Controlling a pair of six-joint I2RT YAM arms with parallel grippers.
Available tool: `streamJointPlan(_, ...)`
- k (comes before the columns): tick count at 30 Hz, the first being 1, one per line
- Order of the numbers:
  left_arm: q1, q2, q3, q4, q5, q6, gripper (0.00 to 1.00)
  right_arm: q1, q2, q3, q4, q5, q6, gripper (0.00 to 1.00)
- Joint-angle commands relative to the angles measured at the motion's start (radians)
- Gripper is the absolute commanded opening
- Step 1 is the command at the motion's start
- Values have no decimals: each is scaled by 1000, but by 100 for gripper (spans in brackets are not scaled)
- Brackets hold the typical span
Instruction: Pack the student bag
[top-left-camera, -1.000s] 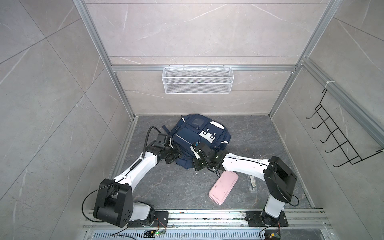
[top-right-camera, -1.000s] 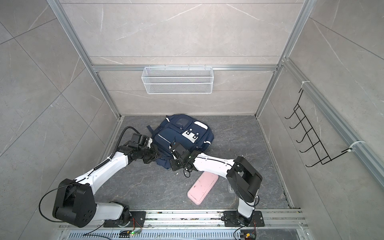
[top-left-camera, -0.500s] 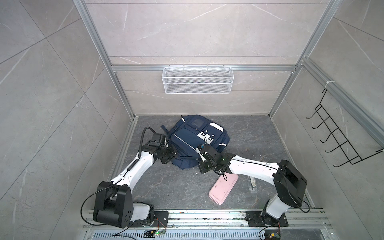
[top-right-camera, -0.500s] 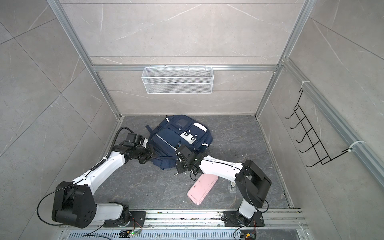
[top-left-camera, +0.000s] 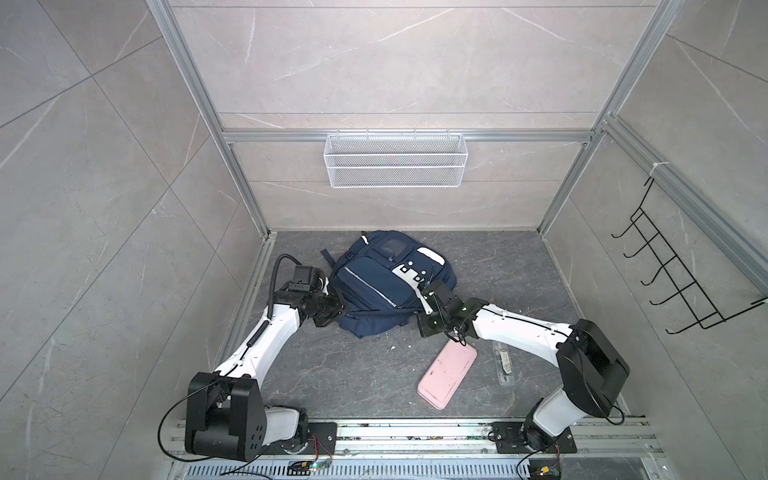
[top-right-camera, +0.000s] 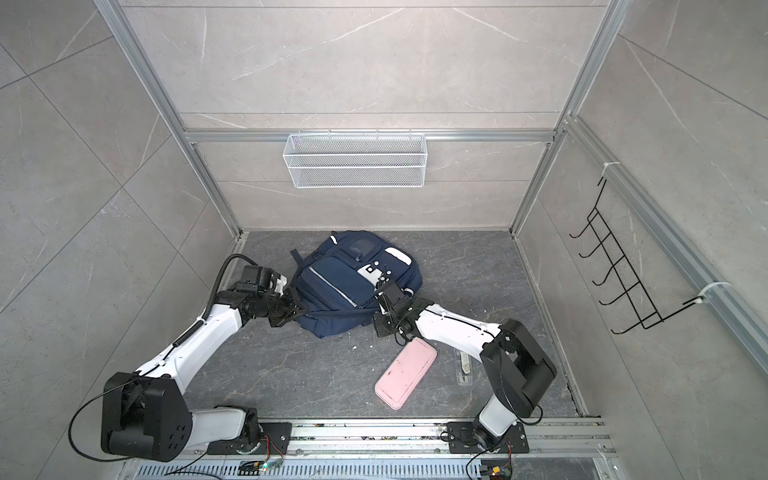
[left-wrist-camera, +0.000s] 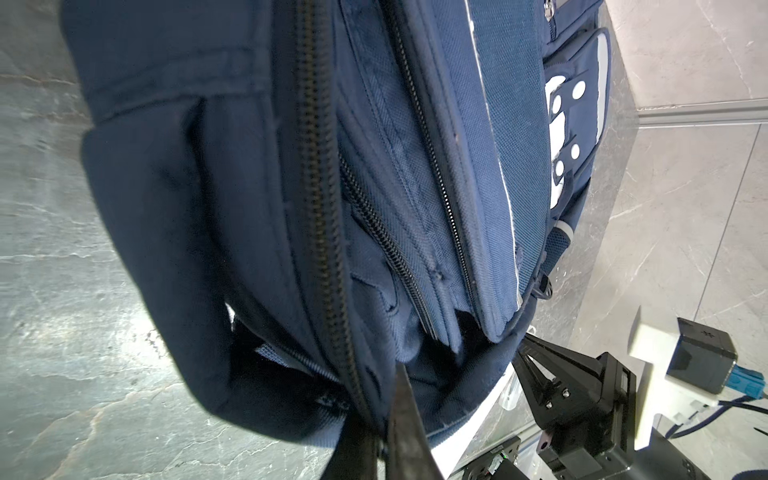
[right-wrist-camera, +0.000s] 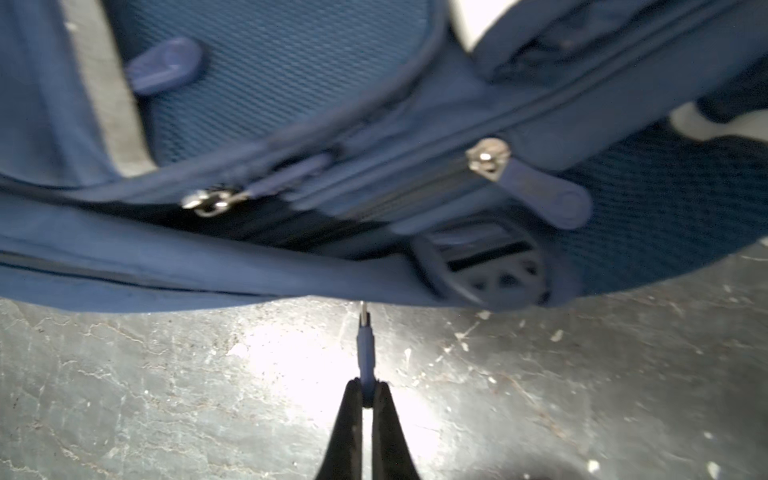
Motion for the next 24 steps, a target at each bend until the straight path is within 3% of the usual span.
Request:
streamJointPlan(1, 48, -57, 54, -20, -1, 51, 0, -37, -34, -16, -46, 44, -18, 0)
streamJointPlan(13, 141, -74, 54, -45, 24, 87, 0, -153, -14, -30, -92, 61, -13, 0)
streamJointPlan(24, 135, -52, -16, 24, 83, 65, 0, -181, -9, -17, -98, 72, 0, 0)
